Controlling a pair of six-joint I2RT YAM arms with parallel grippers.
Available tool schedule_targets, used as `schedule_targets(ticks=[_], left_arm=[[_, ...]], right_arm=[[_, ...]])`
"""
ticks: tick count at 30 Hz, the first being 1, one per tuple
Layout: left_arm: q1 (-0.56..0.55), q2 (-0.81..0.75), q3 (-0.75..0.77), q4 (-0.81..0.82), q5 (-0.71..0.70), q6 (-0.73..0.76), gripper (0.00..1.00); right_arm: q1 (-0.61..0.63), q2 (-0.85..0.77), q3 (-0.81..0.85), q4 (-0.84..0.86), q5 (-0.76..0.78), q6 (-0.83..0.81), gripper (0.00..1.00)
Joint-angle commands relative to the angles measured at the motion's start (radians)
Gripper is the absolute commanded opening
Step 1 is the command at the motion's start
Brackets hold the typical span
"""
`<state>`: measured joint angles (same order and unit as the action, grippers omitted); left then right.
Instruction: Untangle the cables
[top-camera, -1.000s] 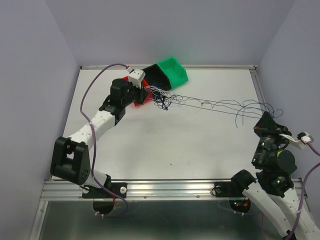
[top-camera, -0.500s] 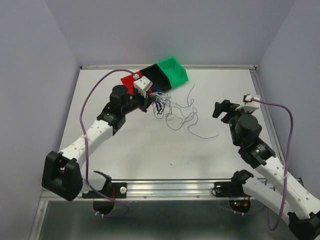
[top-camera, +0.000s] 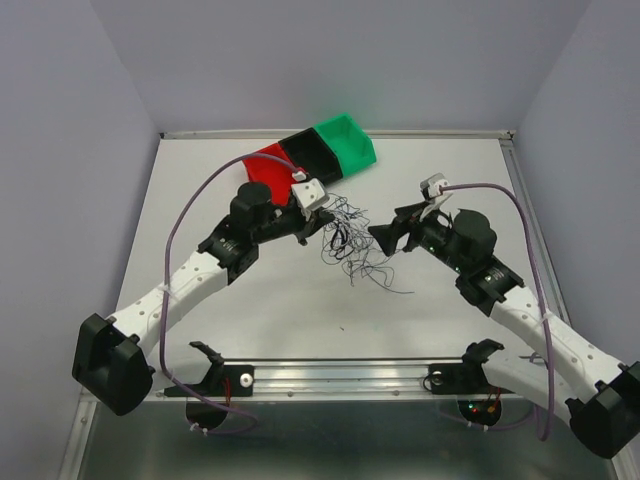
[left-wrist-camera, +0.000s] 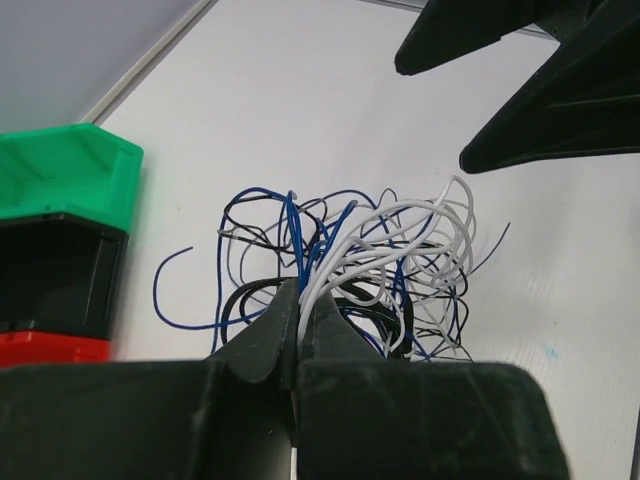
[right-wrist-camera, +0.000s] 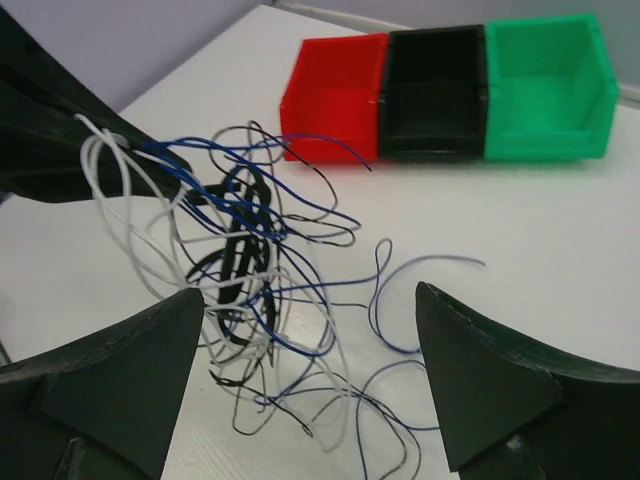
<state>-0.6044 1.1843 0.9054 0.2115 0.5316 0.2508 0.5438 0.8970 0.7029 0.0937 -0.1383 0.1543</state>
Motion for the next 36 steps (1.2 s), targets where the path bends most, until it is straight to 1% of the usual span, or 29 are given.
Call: schedule_targets(ticks=[1, 3, 9, 12, 23, 24, 25, 27, 28, 30, 31, 32, 34, 35, 36], left_arm=[[-0.023, -0.018, 0.015, 0.006, 0.054, 0.028, 0.0], [-0.029, -0.015, 0.021, -0.001, 0.048, 0.033, 0.0], [-0.043, -0.011, 0.027, -0.012, 0.048, 0.036, 0.0], [-0.049, -0.005, 0.041, -0.017, 0.042, 0.033, 0.0], [-0.055, 0.024, 0.046, -0.026, -0.025, 0.054, 0.0], [-0.055, 0.026, 0.047, -0.026, -0.031, 0.054, 0.0], [-0.057, 0.025, 0.046, -0.026, -0.028, 0.061, 0.0], [-0.057, 0.02, 0.043, -0.026, -0.001, 0.061, 0.0], [-0.055, 0.012, 0.041, -0.026, 0.001, 0.061, 0.0], [-0.057, 0.003, 0.033, -0.023, -0.011, 0.062, 0.0], [-0.055, -0.002, 0.029, -0.018, -0.019, 0.064, 0.0], [-0.057, -0.003, 0.023, -0.009, -0.047, 0.067, 0.01], [-0.055, -0.002, 0.007, 0.008, -0.083, 0.074, 0.06], [-0.055, 0.001, -0.002, 0.014, -0.138, 0.076, 0.14], [-0.057, 0.006, -0.006, 0.026, -0.166, 0.077, 0.21]], right_arm=[[-0.002, 0.026, -0.037, 0.242, -0.311, -0.019, 0.92], [-0.002, 0.055, -0.039, 0.258, -0.345, -0.016, 0.92], [0.022, 0.086, -0.037, 0.284, -0.369, -0.025, 0.91], [0.041, 0.12, -0.025, 0.278, -0.388, -0.036, 0.89], [0.107, 0.164, 0.004, 0.232, -0.435, -0.085, 0.88], [0.113, 0.169, 0.012, 0.225, -0.434, -0.087, 0.84], [0.12, 0.174, 0.015, 0.219, -0.4, -0.084, 0.78], [0.123, 0.184, 0.021, 0.213, -0.371, -0.084, 0.61], [0.123, 0.186, 0.023, 0.212, -0.325, -0.079, 0.34], [0.125, 0.175, 0.02, 0.213, -0.268, -0.068, 0.04], [0.125, 0.163, 0.014, 0.215, -0.242, -0.064, 0.01], [0.125, 0.125, -0.005, 0.233, -0.183, -0.056, 0.01], [0.125, 0.067, -0.031, 0.25, -0.098, -0.036, 0.01], [0.125, -0.002, -0.054, 0.262, -0.074, -0.026, 0.01], [0.125, -0.036, -0.066, 0.268, -0.055, -0.024, 0.01]])
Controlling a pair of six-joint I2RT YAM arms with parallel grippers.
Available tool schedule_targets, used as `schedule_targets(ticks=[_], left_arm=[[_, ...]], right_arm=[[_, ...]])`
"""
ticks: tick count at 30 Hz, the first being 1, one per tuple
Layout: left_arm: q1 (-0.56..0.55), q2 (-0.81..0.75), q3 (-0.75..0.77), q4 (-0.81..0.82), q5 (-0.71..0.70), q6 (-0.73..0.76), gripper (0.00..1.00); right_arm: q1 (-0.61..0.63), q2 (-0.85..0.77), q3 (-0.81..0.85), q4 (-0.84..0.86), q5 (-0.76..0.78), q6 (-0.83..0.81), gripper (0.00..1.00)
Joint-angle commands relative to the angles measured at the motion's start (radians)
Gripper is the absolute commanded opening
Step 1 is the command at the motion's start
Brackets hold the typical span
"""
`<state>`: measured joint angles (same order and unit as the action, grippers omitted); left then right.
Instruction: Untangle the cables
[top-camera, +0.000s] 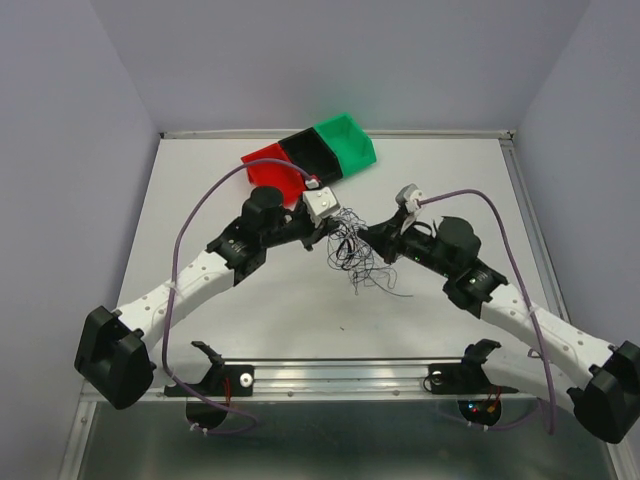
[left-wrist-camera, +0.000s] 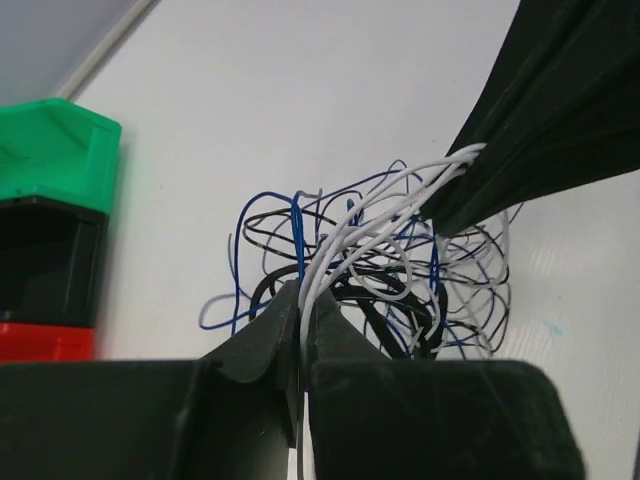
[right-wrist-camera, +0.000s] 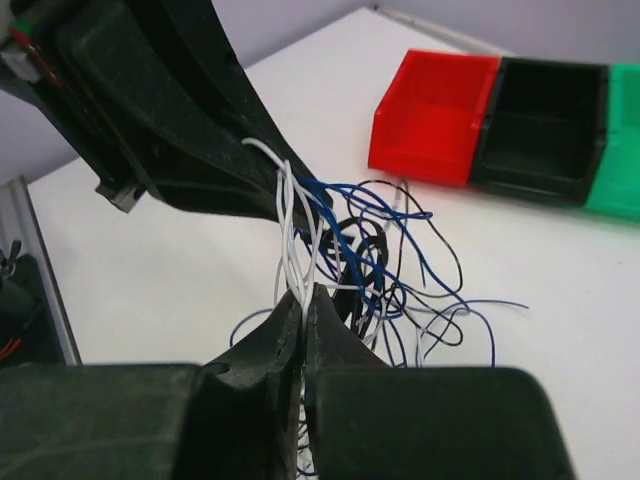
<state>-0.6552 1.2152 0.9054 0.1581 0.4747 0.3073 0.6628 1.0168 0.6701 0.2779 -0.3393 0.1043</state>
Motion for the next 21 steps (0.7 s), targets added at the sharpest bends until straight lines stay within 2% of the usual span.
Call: schedule_targets(ticks=[1, 3, 4, 9, 13, 17, 18, 21], left_arm=[[-0.004, -0.02, -0.016, 0.092, -0.131, 0.029, 0.28], [-0.006, -0.013, -0.04, 0.139, -0.177, 0.038, 0.46], [-0.006, -0.003, -0.043, 0.149, -0.183, 0.042, 0.47], [-0.009, 0.104, -0.007, 0.161, -0.229, 0.033, 0.45], [-0.009, 0.149, 0.01, 0.158, -0.235, 0.039, 0.43], [-0.003, 0.072, -0.034, 0.198, -0.151, 0.038, 0.61], [-0.001, 0.049, -0.065, 0.207, -0.101, 0.033, 0.69], [0.008, -0.043, -0.127, 0.253, 0.03, 0.035, 0.78]], right_arm=[[0.006, -0.19, -0.041, 0.089, 0.158, 0.031, 0.01], [0.006, -0.278, -0.053, 0.095, 0.149, 0.05, 0.01], [0.006, -0.302, -0.052, 0.093, 0.134, 0.063, 0.0], [0.004, -0.336, -0.021, 0.098, 0.072, 0.123, 0.01], [0.006, -0.337, 0.002, 0.089, 0.104, 0.12, 0.01], [0.008, -0.34, 0.016, 0.075, 0.12, 0.11, 0.01], [0.006, -0.34, 0.016, 0.075, 0.117, 0.107, 0.01], [0.004, -0.334, 0.023, 0.075, 0.115, 0.11, 0.0]])
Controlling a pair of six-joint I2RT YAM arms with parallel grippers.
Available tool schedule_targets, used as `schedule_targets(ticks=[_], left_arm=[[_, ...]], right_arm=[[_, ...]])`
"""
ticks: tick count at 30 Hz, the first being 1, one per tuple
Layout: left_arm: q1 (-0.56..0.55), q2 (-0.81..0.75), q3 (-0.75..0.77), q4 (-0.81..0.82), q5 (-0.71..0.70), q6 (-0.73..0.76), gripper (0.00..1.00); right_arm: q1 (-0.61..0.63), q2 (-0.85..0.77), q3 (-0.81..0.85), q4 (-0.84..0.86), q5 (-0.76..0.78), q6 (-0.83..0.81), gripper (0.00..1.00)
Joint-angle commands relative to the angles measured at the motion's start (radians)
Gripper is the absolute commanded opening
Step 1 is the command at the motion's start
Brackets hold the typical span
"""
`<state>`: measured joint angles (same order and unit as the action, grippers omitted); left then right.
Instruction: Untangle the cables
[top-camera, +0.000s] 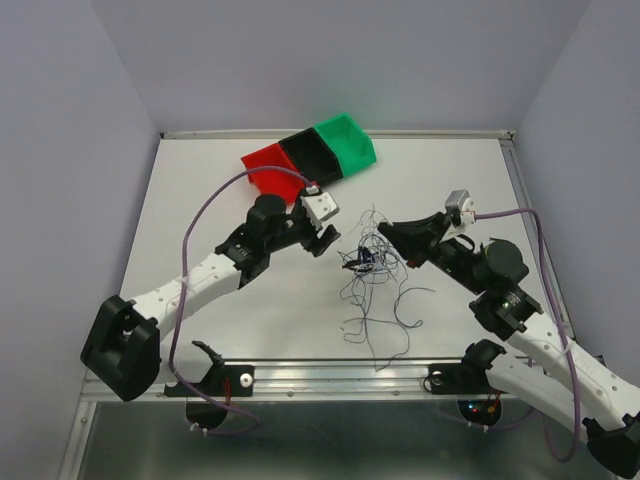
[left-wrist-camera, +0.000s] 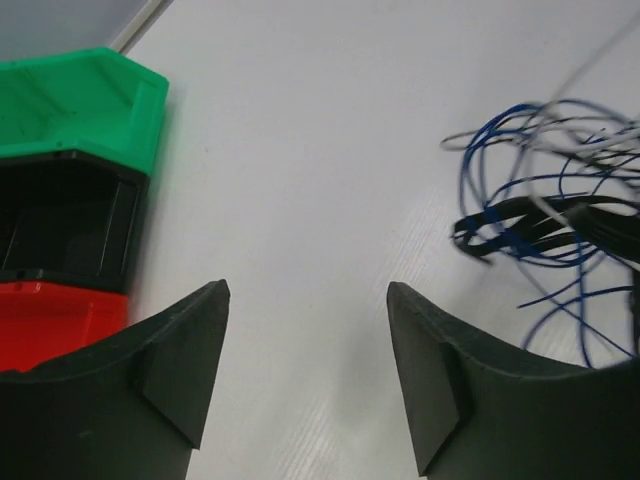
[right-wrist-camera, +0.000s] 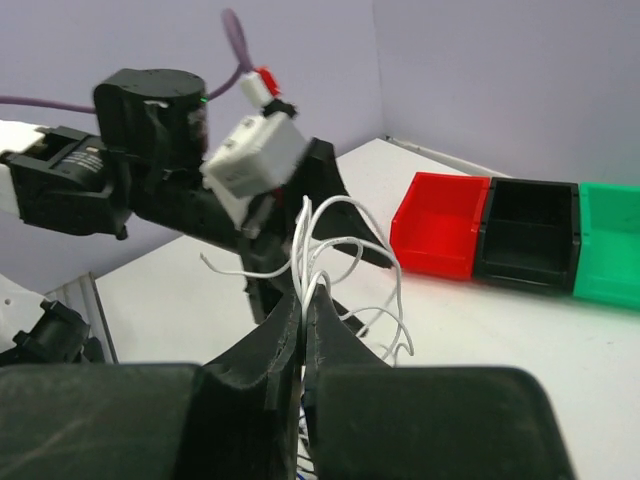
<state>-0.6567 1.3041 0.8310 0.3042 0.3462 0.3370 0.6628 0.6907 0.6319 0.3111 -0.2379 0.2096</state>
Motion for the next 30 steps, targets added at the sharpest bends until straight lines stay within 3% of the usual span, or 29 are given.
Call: schedule_targets(ticks=[1, 8, 21, 27, 30], left_arm=[[0.009, -0.167, -0.065, 0.116, 0.19, 0.023, 0.79], [0.009, -0.253, -0.127, 0.118, 0.407, 0.085, 0.81], [-0.001, -0.12, -0.063, 0.148, 0.487, 0.036, 0.82], [-0.075, -0.048, -0.024, 0.184, 0.348, -0.003, 0.82], [-0.103, 0.007, 0.003, 0.199, 0.277, -0.016, 0.77]], right_arm=[[0.006, -0.005, 0.063, 0.042, 0.006, 0.005, 0.01], [0.006, 0.029, 0.098, 0.042, -0.012, 0.008, 0.01], [0.004, 0.075, 0.21, 0.046, -0.014, 0.04, 0.01], [0.006, 0.101, 0.25, 0.045, -0.026, 0.056, 0.01], [0.004, 0.119, 0.264, 0.063, -0.032, 0.071, 0.0]])
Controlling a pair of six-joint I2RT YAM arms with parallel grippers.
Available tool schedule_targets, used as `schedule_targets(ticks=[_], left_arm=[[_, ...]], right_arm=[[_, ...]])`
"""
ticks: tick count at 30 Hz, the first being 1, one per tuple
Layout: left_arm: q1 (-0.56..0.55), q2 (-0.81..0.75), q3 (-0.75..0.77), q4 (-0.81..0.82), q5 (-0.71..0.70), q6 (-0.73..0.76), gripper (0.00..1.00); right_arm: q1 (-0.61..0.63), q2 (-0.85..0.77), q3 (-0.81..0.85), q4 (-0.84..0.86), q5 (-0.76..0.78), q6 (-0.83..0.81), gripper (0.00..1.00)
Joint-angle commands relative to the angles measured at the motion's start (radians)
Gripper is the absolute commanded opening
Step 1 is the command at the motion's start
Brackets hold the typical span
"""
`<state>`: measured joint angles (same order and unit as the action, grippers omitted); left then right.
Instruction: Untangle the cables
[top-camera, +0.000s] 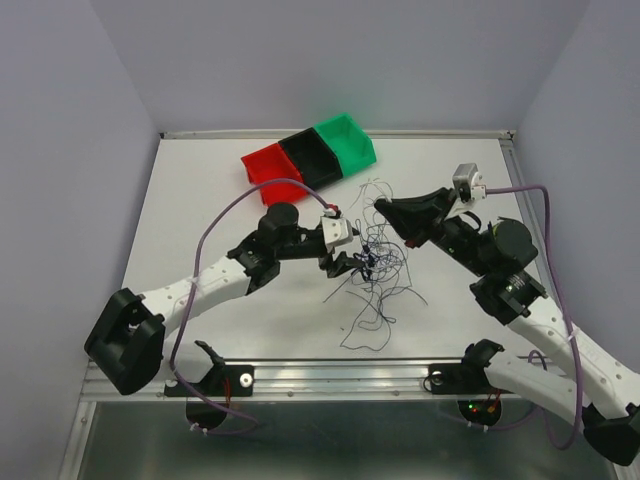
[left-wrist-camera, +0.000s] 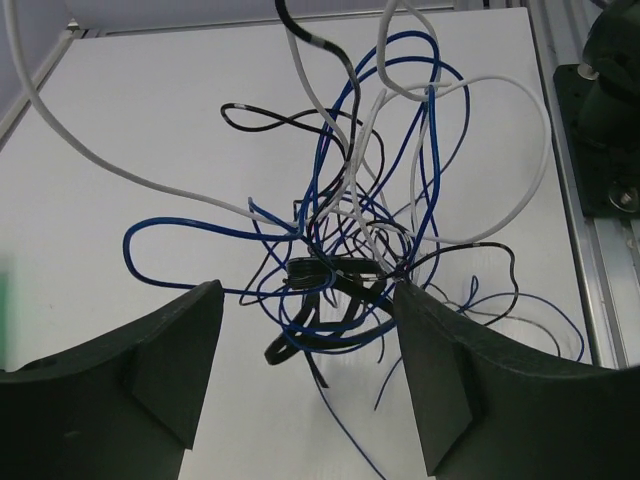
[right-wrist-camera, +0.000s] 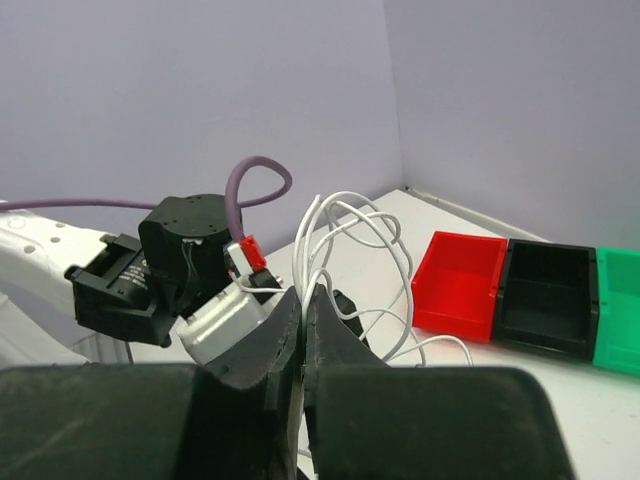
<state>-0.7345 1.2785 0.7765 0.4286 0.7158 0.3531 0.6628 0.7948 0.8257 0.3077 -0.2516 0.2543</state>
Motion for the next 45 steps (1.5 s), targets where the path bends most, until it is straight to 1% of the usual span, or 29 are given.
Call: schedule_targets(ticks=[1, 5, 9, 10, 12, 13, 15, 18, 23, 24, 26, 28, 33, 37, 40, 42, 44, 45], left_arm=[[-0.032, 0.041, 0.056, 0.081, -0.098, -0.032, 0.77], [-0.088, 0.045, 0.047, 0.108, -0.13, -0.028, 0.79], [-0.091, 0.068, 0.066, 0.114, -0.113, -0.036, 0.81], [-0.089, 0.053, 0.057, 0.121, -0.108, -0.026, 0.83], [-0.089, 0.026, 0.032, 0.14, -0.092, -0.023, 0.84], [-0.089, 0.0, 0.005, 0.175, -0.092, -0.034, 0.85], [-0.089, 0.001, 0.0, 0.187, -0.095, -0.048, 0.86], [-0.089, 0.064, 0.043, 0.154, -0.137, -0.056, 0.86], [-0.101, 0.163, 0.086, 0.122, -0.142, -0.036, 0.85], [-0.105, 0.176, 0.093, 0.118, -0.162, -0.039, 0.85], [-0.106, 0.205, 0.11, 0.108, -0.171, -0.037, 0.83], [-0.108, 0.229, 0.121, 0.102, -0.18, -0.037, 0.79], [-0.109, 0.26, 0.135, 0.082, -0.196, -0.032, 0.79], [-0.109, 0.297, 0.148, 0.072, -0.21, -0.031, 0.79], [-0.111, 0.315, 0.153, 0.062, -0.214, -0.025, 0.79], [-0.112, 0.332, 0.159, 0.053, -0.222, -0.023, 0.78], [-0.112, 0.346, 0.165, 0.039, -0.223, -0.02, 0.78], [-0.112, 0.346, 0.167, 0.036, -0.225, -0.02, 0.77]], right_arm=[[0.006, 0.02, 0.075, 0.068, -0.015, 0.03, 0.01], [0.006, 0.044, 0.101, 0.083, -0.018, 0.031, 0.01], [0.006, 0.073, 0.118, 0.108, -0.051, 0.056, 0.01], [0.004, 0.076, 0.118, 0.12, -0.055, 0.066, 0.01], [0.006, 0.081, 0.121, 0.126, -0.057, 0.069, 0.0], [0.004, 0.083, 0.121, 0.126, -0.057, 0.069, 0.0], [0.004, 0.087, 0.122, 0.131, -0.055, 0.069, 0.01], [0.006, 0.096, 0.133, 0.139, -0.057, 0.072, 0.01], [0.006, 0.107, 0.185, 0.195, -0.038, 0.118, 0.01], [0.004, 0.107, 0.194, 0.206, -0.032, 0.125, 0.01], [0.006, 0.112, 0.217, 0.234, -0.015, 0.143, 0.0], [0.006, 0.126, 0.271, 0.24, 0.0, 0.148, 0.0], [0.004, 0.158, 0.409, 0.243, 0.08, 0.14, 0.0], [0.006, 0.205, 0.576, 0.242, 0.124, 0.12, 0.01], [0.006, 0.242, 0.682, 0.238, 0.218, 0.076, 0.01], [0.004, 0.279, 0.771, 0.197, 0.289, 0.019, 0.0], [0.004, 0.316, 0.872, 0.15, 0.324, -0.007, 0.01], [0.004, 0.32, 0.88, 0.145, 0.356, -0.016, 0.01]])
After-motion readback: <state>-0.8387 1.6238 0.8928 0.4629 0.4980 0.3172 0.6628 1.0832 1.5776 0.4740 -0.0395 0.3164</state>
